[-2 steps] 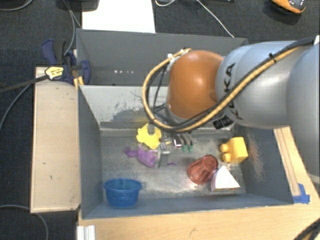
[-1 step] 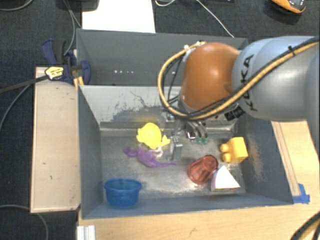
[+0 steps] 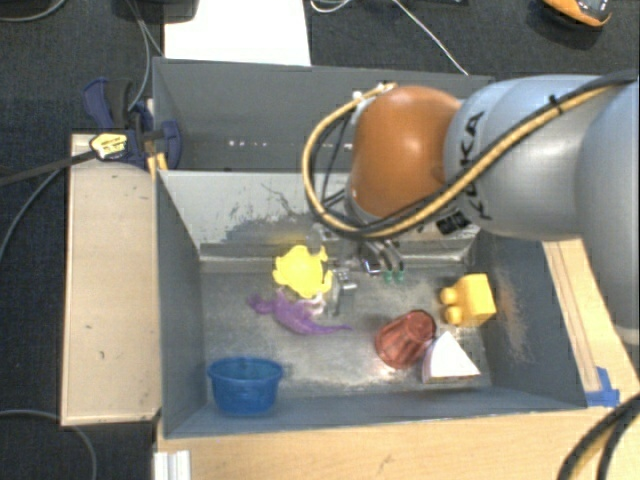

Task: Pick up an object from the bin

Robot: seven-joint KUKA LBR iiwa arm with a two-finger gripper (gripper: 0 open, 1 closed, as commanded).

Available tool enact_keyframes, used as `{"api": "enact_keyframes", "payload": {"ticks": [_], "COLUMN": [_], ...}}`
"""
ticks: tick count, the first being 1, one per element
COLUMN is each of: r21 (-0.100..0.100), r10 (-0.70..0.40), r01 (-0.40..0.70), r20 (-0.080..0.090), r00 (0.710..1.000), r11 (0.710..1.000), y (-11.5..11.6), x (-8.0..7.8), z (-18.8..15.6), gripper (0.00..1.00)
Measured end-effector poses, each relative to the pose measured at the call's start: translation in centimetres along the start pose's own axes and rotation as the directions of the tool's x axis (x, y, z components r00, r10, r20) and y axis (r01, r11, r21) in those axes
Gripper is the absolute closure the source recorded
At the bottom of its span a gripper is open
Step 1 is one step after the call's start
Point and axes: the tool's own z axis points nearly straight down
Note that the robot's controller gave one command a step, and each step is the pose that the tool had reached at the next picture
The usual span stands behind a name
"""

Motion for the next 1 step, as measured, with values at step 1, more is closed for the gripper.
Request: {"api": "enact_keyframes", "payload": {"ticks": [1], "r21": [-0.013], "r10": [0.026], "r01": [-0.025], "r20": [0.004], "r00": [1.0], "r11": [1.0], "y": [1.41], "x": [-0.06], "z": [5.2], "gripper": [0.0]}}
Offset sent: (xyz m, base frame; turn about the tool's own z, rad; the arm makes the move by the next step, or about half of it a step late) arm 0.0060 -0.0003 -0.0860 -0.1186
